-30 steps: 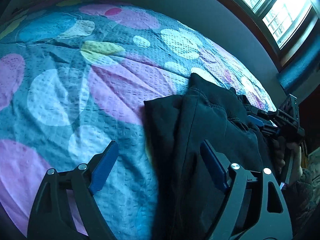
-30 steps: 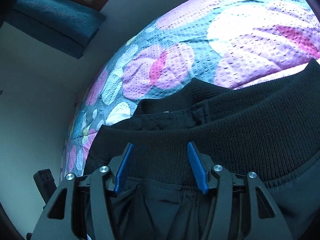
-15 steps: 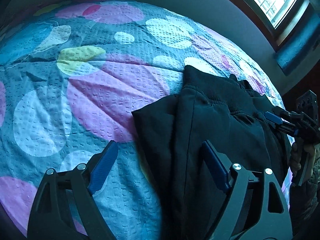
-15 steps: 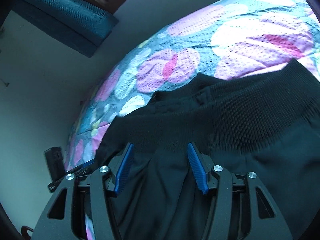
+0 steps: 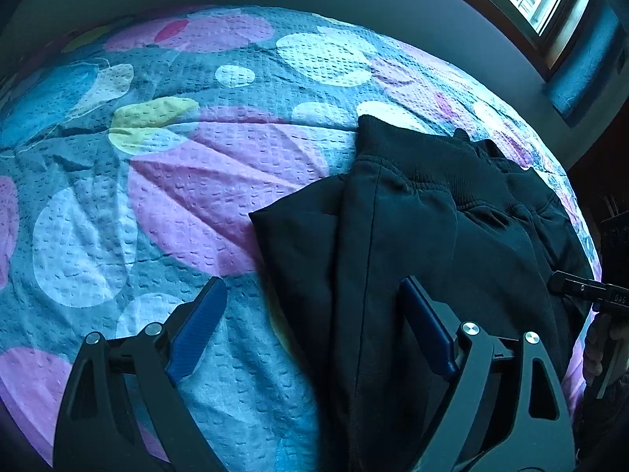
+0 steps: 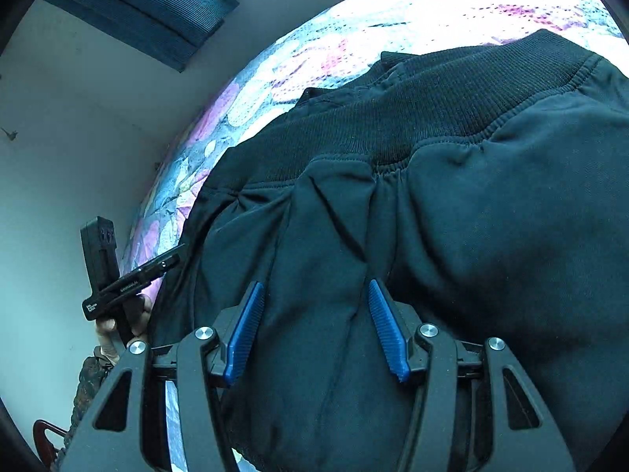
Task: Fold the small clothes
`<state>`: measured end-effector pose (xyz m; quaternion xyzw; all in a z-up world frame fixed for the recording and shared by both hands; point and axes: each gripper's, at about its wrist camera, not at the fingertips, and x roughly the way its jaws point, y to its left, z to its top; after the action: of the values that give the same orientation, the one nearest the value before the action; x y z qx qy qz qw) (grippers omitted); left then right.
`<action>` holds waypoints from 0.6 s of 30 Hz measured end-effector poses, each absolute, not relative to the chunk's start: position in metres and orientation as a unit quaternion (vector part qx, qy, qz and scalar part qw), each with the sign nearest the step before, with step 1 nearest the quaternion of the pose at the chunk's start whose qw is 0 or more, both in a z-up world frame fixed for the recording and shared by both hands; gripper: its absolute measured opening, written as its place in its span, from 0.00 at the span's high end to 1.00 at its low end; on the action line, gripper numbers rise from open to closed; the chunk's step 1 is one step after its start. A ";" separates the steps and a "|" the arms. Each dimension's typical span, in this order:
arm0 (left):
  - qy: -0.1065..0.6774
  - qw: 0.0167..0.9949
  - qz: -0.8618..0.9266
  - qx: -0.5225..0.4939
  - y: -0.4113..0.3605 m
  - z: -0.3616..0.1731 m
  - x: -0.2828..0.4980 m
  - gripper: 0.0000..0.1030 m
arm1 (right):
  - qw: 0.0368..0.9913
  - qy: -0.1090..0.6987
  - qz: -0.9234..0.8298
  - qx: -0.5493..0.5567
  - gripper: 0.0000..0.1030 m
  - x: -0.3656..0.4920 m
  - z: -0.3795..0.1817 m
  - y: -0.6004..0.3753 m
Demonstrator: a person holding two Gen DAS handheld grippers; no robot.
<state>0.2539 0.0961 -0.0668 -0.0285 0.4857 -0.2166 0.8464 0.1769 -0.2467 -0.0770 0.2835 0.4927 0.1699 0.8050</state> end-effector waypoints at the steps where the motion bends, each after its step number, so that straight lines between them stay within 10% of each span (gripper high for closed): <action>1: 0.487 0.845 -0.216 -0.037 0.098 -0.067 0.254 0.14 | 0.805 0.488 0.176 0.288 0.46 0.176 -0.077 -0.249; 18: 0.518 0.794 -0.250 -0.196 0.154 -0.066 0.168 0.14 | 0.828 0.486 0.162 0.229 0.46 0.084 -0.065 -0.241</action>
<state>0.1678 0.1536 -0.0662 -0.1960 0.5183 -0.2498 0.7941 0.0838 -0.2410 -0.0653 0.2291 0.4861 0.1624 0.8275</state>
